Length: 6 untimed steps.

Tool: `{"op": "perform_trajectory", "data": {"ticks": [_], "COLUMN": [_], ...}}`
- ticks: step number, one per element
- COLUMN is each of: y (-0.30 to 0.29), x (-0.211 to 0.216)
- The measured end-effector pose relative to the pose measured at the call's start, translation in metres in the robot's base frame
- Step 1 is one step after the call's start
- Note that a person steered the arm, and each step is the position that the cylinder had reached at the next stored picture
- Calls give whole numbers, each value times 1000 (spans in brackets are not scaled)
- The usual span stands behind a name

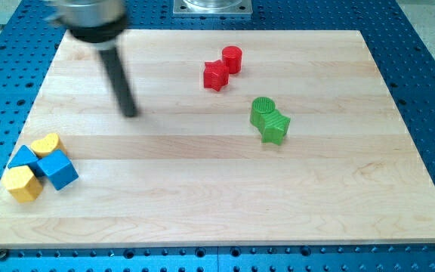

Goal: Push the red blocks towards the blue and the yellow blocks

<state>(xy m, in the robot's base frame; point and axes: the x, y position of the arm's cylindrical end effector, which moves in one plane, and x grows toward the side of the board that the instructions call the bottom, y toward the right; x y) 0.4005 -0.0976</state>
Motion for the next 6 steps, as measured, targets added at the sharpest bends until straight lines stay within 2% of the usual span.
{"op": "perform_trajectory", "data": {"ticks": [1,2,3,4,6], "y": [102,156,177,160,6], "x": [-35,-89,-136,-148,-32]}}
